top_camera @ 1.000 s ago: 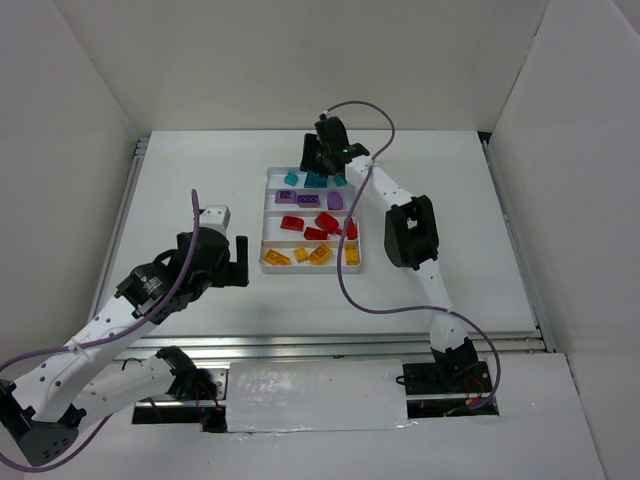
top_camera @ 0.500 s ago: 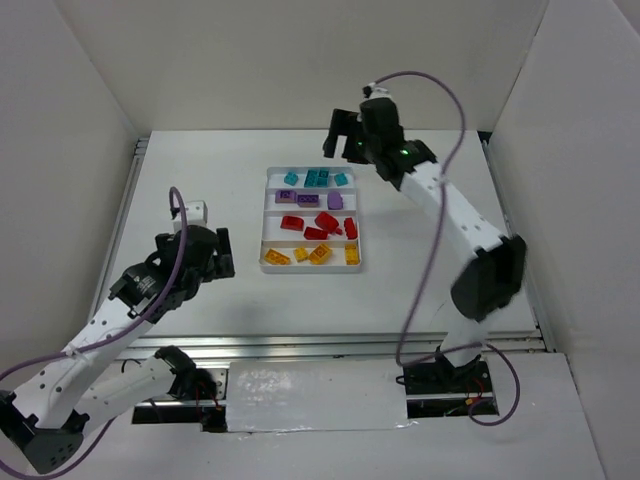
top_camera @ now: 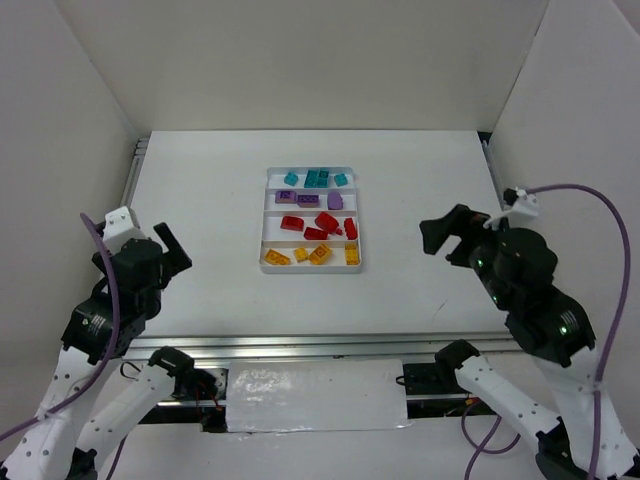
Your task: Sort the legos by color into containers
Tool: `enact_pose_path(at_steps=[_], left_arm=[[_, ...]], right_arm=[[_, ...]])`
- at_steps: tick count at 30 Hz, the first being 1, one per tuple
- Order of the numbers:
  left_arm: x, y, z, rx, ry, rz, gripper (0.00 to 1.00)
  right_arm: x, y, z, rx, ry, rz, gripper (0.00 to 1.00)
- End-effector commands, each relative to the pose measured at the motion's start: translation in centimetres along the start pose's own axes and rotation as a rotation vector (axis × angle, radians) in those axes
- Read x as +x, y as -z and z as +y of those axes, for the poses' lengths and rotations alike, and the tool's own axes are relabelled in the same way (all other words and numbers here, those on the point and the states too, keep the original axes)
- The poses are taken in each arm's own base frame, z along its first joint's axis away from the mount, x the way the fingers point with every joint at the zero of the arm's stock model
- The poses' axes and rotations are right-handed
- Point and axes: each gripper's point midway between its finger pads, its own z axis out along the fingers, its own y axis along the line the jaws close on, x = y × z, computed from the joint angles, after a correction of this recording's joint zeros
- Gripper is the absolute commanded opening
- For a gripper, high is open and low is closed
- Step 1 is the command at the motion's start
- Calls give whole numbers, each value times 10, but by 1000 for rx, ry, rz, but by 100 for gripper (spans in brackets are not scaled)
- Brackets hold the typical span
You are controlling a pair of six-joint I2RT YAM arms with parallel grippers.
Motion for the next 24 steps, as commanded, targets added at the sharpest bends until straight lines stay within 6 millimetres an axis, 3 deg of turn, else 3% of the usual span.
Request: enact_pose_path(at_steps=[1,4,8,17,24], left_arm=[[-20,9,9,-20,29,-64,99],[-21,16,19,-41,31,-73,99],[-19,26,17,23,56,-72,99],[-23,42,7,131,108,-67,99],[-19,41,1,154,111,-48,100]], right_arm=[[13,33,-17,12,14,41,100],[17,57,-42,88,34,48,100],[17,79,-43,22,42,15,100],[12,101,-46,-26,34,-37,100],[11,102,-42,-44,32,-41,100]])
